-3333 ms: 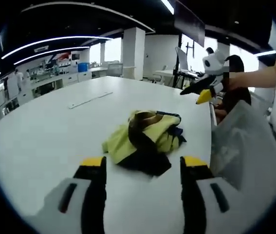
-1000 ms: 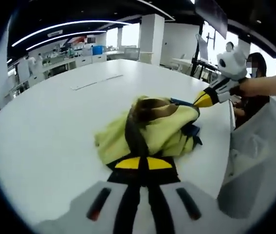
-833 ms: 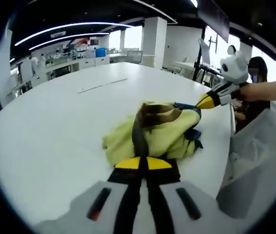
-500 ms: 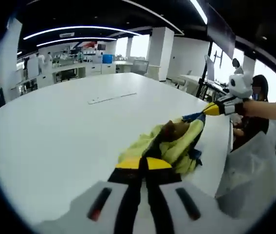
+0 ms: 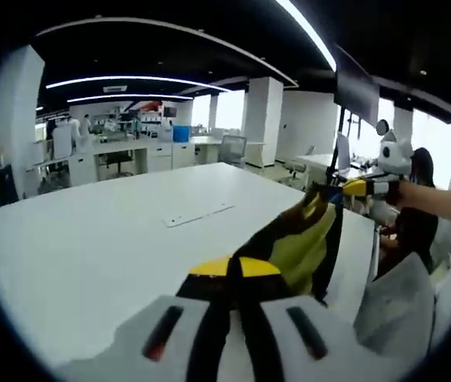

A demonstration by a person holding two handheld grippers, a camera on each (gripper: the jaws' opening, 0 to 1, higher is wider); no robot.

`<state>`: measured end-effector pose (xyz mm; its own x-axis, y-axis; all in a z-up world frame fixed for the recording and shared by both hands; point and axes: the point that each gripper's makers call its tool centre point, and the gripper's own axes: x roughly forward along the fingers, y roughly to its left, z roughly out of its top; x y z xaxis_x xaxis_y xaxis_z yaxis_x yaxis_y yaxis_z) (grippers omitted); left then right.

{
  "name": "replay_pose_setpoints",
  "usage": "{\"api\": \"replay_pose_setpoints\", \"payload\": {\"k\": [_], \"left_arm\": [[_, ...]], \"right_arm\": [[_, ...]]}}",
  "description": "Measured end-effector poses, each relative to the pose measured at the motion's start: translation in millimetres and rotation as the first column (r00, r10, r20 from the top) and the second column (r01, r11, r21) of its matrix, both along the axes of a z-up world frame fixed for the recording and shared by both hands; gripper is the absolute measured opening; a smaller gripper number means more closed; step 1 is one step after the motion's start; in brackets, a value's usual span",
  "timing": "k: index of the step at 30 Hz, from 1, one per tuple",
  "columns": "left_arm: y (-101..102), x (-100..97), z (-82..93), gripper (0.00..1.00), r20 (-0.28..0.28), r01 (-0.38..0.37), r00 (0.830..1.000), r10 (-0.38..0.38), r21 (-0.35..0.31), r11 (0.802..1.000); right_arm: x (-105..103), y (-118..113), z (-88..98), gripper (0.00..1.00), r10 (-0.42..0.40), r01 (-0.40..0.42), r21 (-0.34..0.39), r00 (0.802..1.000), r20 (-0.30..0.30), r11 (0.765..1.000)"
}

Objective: Fold the garment on the visible template until the final outline fits inside the template.

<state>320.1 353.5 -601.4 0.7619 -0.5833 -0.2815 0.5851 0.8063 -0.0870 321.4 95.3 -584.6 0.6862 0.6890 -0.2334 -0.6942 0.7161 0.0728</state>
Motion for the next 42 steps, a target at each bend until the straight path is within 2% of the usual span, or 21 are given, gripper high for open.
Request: {"api": "replay_pose_setpoints", "payload": {"k": [7, 11, 12, 14, 16, 18, 19, 23, 24, 27, 30, 33, 34, 39, 42], "left_arm": [[15, 8.4, 52.4, 0.00, 0.079, -0.017, 0.997, 0.022, -0.065, 0.998], [11, 8.8, 83.8, 0.00, 0.133, -0.017, 0.991, 0.031, -0.109, 0.994], [15, 14.4, 89.8, 0.00, 0.139, -0.022, 0.990, 0.040, -0.126, 0.992], [18, 21.8, 88.0, 0.00, 0.136, -0.027, 0.990, 0.046, -0.134, 0.991], [19, 31.8, 76.8, 0.00, 0.108, -0.032, 0.993, 0.048, -0.143, 0.989], [19, 42.9, 60.1, 0.00, 0.074, -0.034, 0.996, 0.044, -0.132, 0.991], [19, 49.8, 47.0, 0.00, 0.052, -0.038, 0.998, 0.044, -0.114, 0.993], [19, 69.1, 13.8, 0.00, -0.011, -0.049, 0.999, 0.048, -0.112, 0.992], [21, 76.5, 1.3, 0.00, -0.045, -0.064, 0.997, 0.060, -0.109, 0.992], [24, 99.0, -22.6, 0.00, -0.083, -0.068, 0.995, 0.060, -0.095, 0.993], [28, 120.5, -38.9, 0.00, -0.120, -0.074, 0.991, 0.062, -0.100, 0.992], [30, 145.7, -56.9, 0.00, -0.156, -0.094, 0.985, 0.078, -0.100, 0.991], [30, 155.8, -67.1, 0.00, -0.174, -0.100, 0.981, 0.084, -0.086, 0.991], [26, 185.0, -104.7, 0.00, -0.230, -0.113, 0.968, 0.098, -0.051, 0.992], [24, 199.2, -128.1, 0.00, -0.265, -0.119, 0.958, 0.109, -0.022, 0.993]], "right_arm": [[-2, 10, 59.3, 0.00, 0.033, -0.040, 0.074, 0.994, 0.100, 0.996], [-1, 16, 93.7, 0.00, 0.043, -0.066, 0.144, 0.986, 0.159, 0.987], [1, 17, 98.9, 0.00, 0.049, -0.075, 0.153, 0.985, 0.167, 0.985], [9, 18, 97.6, 0.00, 0.050, -0.075, 0.160, 0.986, 0.159, 0.984], [21, 20, 85.9, 0.00, 0.044, -0.065, 0.172, 0.991, 0.127, 0.983], [31, 22, 73.1, 0.00, 0.034, -0.051, 0.179, 0.995, 0.097, 0.982], [39, 22, 60.5, 0.00, 0.027, -0.038, 0.175, 0.998, 0.064, 0.984], [63, 25, 28.4, 0.00, 0.015, -0.017, 0.129, 1.000, 0.014, 0.991], [72, 26, 18.9, 0.00, 0.014, -0.015, 0.113, 1.000, 0.001, 0.994], [91, 29, -0.3, 0.00, 0.008, -0.005, 0.099, 0.999, -0.035, 0.995], [115, 31, -21.1, 0.00, -0.005, 0.011, 0.083, 0.997, -0.074, 0.997], [147, 32, -44.6, 0.00, -0.029, 0.042, 0.098, 0.992, -0.126, 0.994], [150, 32, -47.0, 0.00, -0.032, 0.046, 0.103, 0.990, -0.136, 0.994], [199, 38, -89.1, 0.00, -0.081, 0.103, 0.090, 0.973, -0.216, 0.991], [214, 43, -110.1, 0.00, -0.101, 0.125, 0.082, 0.961, -0.257, 0.989]]}}
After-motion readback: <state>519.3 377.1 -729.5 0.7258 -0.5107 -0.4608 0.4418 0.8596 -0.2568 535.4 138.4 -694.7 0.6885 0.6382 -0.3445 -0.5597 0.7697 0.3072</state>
